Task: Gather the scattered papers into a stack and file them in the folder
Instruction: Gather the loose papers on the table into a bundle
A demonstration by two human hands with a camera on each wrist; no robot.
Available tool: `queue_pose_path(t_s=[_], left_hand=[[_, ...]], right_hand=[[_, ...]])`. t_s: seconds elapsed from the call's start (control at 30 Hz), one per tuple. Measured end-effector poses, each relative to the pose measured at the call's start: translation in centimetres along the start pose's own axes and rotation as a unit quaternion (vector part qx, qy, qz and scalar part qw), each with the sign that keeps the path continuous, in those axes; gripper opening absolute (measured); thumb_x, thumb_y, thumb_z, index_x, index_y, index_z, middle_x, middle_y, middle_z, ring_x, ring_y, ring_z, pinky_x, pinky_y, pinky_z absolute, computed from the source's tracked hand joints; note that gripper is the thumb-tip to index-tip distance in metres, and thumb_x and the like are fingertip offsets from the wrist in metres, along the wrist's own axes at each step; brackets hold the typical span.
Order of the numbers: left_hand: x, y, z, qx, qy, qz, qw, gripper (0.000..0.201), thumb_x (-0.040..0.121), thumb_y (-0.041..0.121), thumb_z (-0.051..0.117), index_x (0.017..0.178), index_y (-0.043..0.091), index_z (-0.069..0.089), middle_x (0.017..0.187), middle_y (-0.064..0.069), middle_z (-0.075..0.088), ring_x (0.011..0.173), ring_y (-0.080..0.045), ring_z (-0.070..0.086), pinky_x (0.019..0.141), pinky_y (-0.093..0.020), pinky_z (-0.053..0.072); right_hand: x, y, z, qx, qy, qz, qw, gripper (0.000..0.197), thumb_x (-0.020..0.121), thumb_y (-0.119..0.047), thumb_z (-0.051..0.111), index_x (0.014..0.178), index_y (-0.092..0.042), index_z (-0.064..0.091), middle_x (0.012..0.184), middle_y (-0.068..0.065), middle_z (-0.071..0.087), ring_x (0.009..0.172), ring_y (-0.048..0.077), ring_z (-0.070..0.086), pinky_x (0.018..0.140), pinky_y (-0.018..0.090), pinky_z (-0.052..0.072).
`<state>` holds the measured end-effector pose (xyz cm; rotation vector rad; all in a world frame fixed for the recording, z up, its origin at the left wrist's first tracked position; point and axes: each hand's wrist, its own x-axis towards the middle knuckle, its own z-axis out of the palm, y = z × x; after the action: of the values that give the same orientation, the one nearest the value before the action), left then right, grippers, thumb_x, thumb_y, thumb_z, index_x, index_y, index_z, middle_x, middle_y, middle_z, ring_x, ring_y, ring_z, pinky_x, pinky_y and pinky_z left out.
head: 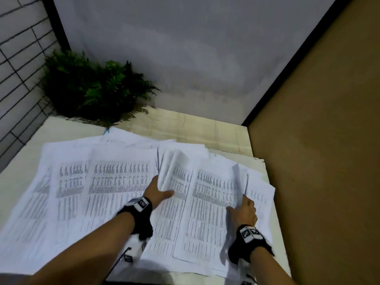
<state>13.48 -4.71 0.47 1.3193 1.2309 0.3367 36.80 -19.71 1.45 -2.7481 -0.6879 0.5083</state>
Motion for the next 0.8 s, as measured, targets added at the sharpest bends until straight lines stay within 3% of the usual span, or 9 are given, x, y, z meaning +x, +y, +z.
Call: queue_pose_path(t_s=[0.13, 0.27, 0.37, 0.43, 0.53, 0.63, 0.7, 0.73, 0.8], left_hand=[[0.1, -0.6, 1.4, 0.024, -0.002, -0.005, 1.0, 0.065, 0.07, 0.001, 0.073, 0.128, 0.005, 0.043, 0.123, -0.018, 0.056, 0.098, -0.02, 0.05, 0.083, -0.028, 0.04], [0.3, -0.7, -0.2, -0.04, 0.033, -0.007, 0.999, 0.059, 0.077, 0.013, 0.07, 0.129, 0.006, 0.042, 0.114, -0.014, 0.058, 0.104, -0.028, 0.056, 0.08, -0.028, 0.04], [0.1, -0.8, 0.2, -0.076, -0.003, -0.028, 0.997, 0.084, 0.068, 0.036, 0.076, 0.136, 0.01, 0.033, 0.13, -0.012, 0.054, 0.116, -0.028, 0.054, 0.095, -0.034, 0.043], [-0.2, -0.7, 1.4, -0.064, -0.026, -0.046, 0.997, 0.107, 0.06, 0.045, 0.079, 0.143, 0.011, 0.02, 0.146, -0.012, 0.039, 0.13, -0.029, 0.042, 0.11, -0.042, 0.035], [-0.6, -0.5, 3.6, -0.01, -0.023, -0.072, 0.997, 0.1, 0.072, 0.016, 0.075, 0.146, 0.006, 0.008, 0.153, -0.013, 0.024, 0.14, -0.028, 0.027, 0.113, -0.038, 0.025], [-0.8, -0.2, 4.8, 0.03, -0.035, -0.054, 0.997, 0.086, 0.072, 0.006, 0.073, 0.142, 0.003, 0.023, 0.146, -0.016, 0.038, 0.132, -0.029, 0.039, 0.11, -0.037, 0.033], [-1.2, 0.8, 4.4, 0.03, -0.053, -0.02, 0.998, 0.069, 0.073, 0.005, 0.071, 0.133, 0.002, 0.037, 0.126, -0.012, 0.054, 0.112, -0.026, 0.052, 0.094, -0.031, 0.041], [-1.5, 1.6, 4.0, 0.02, -0.061, 0.0, 0.998, 0.061, 0.074, 0.004, 0.07, 0.128, 0.003, 0.042, 0.115, -0.01, 0.057, 0.103, -0.023, 0.054, 0.087, -0.029, 0.041], [-2.0, 3.4, 2.6, -0.011, -0.072, 0.031, 0.997, 0.054, 0.074, 0.007, 0.07, 0.123, 0.007, 0.047, 0.108, -0.007, 0.06, 0.097, -0.022, 0.057, 0.085, -0.03, 0.043]], right_hand=[[0.5, 0.4, -1.0, -0.016, 0.049, 0.056, 0.997, 0.071, 0.074, -0.023, 0.074, 0.132, 0.003, 0.043, 0.148, 0.021, 0.031, 0.138, 0.035, 0.025, 0.111, 0.046, 0.025], [1.1, 1.1, -1.1, 0.079, -0.027, 0.065, 0.994, 0.073, 0.075, -0.021, 0.074, 0.133, 0.005, 0.037, 0.137, 0.025, 0.042, 0.123, 0.04, 0.046, 0.101, 0.045, 0.042], [0.6, 0.6, -0.9, 0.181, -0.075, 0.127, 0.972, 0.087, 0.078, -0.024, 0.072, 0.144, -0.004, 0.02, 0.146, 0.022, 0.036, 0.131, 0.039, 0.04, 0.103, 0.045, 0.039], [0.4, 0.3, -0.6, 0.276, -0.107, 0.165, 0.941, 0.089, 0.077, -0.021, 0.073, 0.145, -0.004, 0.018, 0.145, 0.02, 0.038, 0.13, 0.037, 0.041, 0.104, 0.047, 0.038], [0.2, -0.3, -0.2, 0.323, -0.142, 0.164, 0.921, 0.09, 0.066, -0.023, 0.079, 0.138, 0.002, 0.032, 0.113, 0.02, 0.058, 0.099, 0.035, 0.059, 0.089, 0.045, 0.047], [-0.1, -0.4, -0.8, 0.288, -0.113, 0.14, 0.941, 0.077, 0.069, -0.022, 0.077, 0.134, 0.0, 0.041, 0.131, 0.021, 0.054, 0.116, 0.036, 0.054, 0.099, 0.044, 0.044], [-0.4, -0.4, -1.8, 0.275, -0.072, 0.128, 0.95, 0.073, 0.078, -0.022, 0.07, 0.139, -0.004, 0.035, 0.142, 0.018, 0.044, 0.127, 0.035, 0.046, 0.104, 0.042, 0.04], [-0.7, -0.4, -2.3, 0.298, -0.053, 0.118, 0.946, 0.072, 0.08, -0.024, 0.069, 0.14, -0.006, 0.034, 0.142, 0.017, 0.044, 0.126, 0.035, 0.046, 0.104, 0.042, 0.04], [-1.6, -0.8, -4.0, 0.351, -0.028, 0.078, 0.933, 0.066, 0.081, -0.025, 0.067, 0.138, -0.008, 0.036, 0.136, 0.01, 0.049, 0.123, 0.033, 0.049, 0.098, 0.036, 0.041]])
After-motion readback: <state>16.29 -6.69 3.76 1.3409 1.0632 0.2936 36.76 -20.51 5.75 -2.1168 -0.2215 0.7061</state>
